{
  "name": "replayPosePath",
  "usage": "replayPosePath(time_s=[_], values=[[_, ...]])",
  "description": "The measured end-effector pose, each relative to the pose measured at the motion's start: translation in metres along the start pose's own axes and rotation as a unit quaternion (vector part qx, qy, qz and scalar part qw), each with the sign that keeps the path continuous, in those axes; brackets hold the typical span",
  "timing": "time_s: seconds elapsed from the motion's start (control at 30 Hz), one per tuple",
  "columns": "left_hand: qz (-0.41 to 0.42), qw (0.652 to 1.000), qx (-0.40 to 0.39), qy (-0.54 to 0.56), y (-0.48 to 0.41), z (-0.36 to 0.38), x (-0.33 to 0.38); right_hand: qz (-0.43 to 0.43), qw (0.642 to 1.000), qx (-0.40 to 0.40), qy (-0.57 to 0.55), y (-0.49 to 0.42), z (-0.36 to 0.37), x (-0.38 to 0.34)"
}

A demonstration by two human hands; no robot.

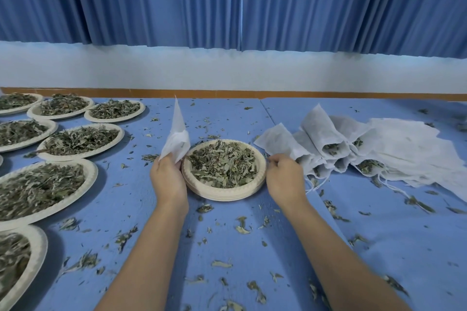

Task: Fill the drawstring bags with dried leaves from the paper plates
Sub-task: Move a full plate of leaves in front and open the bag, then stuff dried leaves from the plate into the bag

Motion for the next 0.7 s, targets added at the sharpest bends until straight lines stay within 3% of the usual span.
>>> replayPosePath(time_s=[0.27, 0.47, 0.6, 0.7], values=[[0.006, 0.999, 0.029, 0.025, 0.003, -0.009, 0.013, 0.003, 1.0, 0.027, 0.012, -0.005, -0.015, 0.012], [-0.016, 0.999, 0.019, -0.03, 0.004, -0.007, 0.005, -0.111, 0.991, 0.025, -0.066, 0.009, -0.012, -0.033], [0.029, 0.986, 0.012, -0.166, 0.007, -0.001, 0.013, -0.226, 0.972, -0.069, 0.008, 0.019, 0.003, -0.063], [0.107, 0.953, 0.013, -0.284, 0.012, 0.002, 0.034, -0.25, 0.96, -0.108, 0.07, 0.026, 0.017, -0.075]])
Point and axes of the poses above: each hand's wrist, its own y-axis away from the middle knuckle, its own z-axis out of the palm, x = y × z, the point moved 8 cm from there along -y, towards the middle knuckle, and after that the axes turned 1 degree about y, right-handed, at the moved point
